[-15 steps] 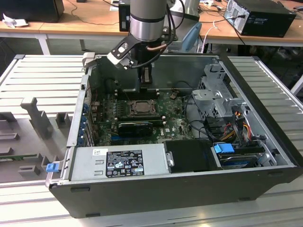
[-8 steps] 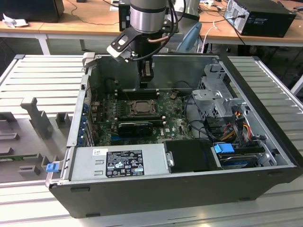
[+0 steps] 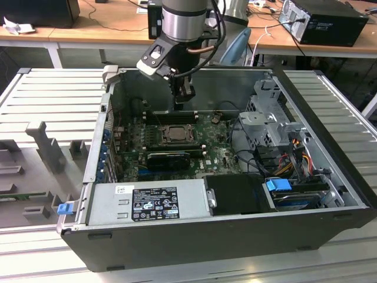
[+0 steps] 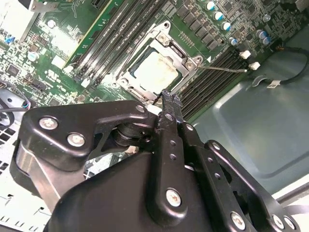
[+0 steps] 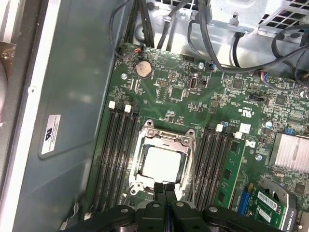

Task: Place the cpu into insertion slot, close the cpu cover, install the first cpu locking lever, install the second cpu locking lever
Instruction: 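Install the first cpu locking lever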

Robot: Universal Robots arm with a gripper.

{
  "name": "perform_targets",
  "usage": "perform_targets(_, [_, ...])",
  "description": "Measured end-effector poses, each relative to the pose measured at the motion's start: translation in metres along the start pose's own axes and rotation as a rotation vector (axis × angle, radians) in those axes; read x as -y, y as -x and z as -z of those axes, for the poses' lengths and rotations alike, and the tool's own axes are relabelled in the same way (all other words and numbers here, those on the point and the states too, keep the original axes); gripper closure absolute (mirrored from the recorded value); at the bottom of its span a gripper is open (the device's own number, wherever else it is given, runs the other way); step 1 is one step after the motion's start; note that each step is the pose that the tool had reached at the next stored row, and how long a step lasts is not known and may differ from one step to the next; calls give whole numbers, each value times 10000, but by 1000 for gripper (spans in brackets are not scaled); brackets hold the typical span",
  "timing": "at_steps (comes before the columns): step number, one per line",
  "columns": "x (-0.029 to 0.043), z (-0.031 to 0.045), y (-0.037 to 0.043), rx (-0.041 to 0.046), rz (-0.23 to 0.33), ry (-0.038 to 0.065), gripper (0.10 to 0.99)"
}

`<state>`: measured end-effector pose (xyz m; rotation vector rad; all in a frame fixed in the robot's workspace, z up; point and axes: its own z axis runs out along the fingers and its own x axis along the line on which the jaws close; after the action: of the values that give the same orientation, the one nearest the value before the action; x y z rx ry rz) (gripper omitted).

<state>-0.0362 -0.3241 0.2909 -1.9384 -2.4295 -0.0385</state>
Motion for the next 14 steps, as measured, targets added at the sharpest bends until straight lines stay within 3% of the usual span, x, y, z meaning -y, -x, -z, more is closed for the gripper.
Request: perform_targets(14, [0, -1, 0, 1, 741, -30, 980])
